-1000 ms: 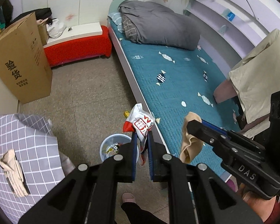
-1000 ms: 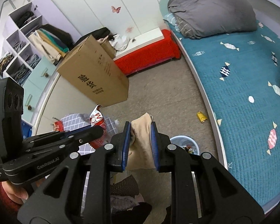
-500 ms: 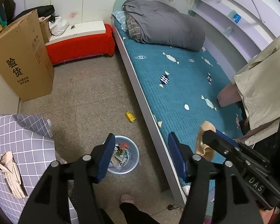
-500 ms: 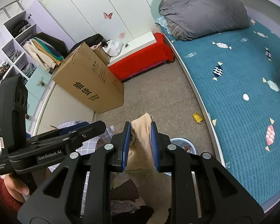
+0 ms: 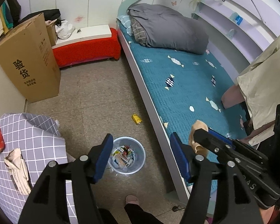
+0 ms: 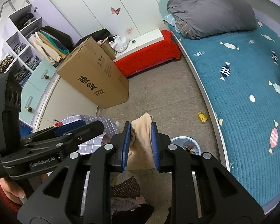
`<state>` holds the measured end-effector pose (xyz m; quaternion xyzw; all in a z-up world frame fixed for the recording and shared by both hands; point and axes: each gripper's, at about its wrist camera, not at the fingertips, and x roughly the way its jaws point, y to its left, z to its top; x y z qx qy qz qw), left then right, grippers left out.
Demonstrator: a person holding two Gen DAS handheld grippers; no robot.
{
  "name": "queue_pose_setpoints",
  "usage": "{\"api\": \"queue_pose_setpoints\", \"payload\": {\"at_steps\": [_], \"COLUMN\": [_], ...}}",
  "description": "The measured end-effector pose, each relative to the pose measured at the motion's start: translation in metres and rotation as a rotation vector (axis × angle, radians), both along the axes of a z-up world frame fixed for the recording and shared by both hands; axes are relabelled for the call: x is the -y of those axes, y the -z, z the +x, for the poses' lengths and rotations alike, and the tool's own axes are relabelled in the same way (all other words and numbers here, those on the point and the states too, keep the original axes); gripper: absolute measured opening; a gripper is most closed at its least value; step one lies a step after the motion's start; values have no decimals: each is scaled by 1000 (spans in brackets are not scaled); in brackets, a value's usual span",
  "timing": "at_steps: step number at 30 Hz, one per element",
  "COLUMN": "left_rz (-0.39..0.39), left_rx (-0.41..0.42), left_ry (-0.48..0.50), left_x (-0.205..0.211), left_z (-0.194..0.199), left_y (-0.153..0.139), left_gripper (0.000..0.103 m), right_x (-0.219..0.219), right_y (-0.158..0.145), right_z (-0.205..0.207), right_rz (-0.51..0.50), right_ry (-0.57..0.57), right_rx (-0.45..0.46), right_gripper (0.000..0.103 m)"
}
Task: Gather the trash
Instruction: 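Open the left gripper over the bucket while the right opens to drop the brown paper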
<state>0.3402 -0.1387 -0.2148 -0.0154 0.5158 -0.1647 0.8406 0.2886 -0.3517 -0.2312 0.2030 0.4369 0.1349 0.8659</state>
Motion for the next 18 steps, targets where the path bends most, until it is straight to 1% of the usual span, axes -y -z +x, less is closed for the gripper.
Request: {"api": "queue_pose_setpoints", "payload": {"at_steps": [7, 15, 16, 17, 18], "left_rz": [7, 19, 20, 22, 23], "left_rx": [10, 24, 24, 24, 24], "left_ry": [-58, -129, -138, -146, -152], "left_x": [-24, -56, -60, -64, -67], "left_z": [-7, -17, -19, -21, -22], "left_y": [-5, -10, -11, -11, -11], "left_gripper": [63, 66, 66, 66, 66], "right_x": [-20, -38, -38, -39, -40], "right_y": [-4, -5, -5, -3, -2], "right_z": [4, 8, 9, 11, 12], "right_rz": [-10, -49, -53, -57, -65], "right_ry": [-43, -67, -66, -61, -51], "right_rx": [16, 43, 47, 49, 50], "right_gripper": [23, 24, 29, 37, 62]}}
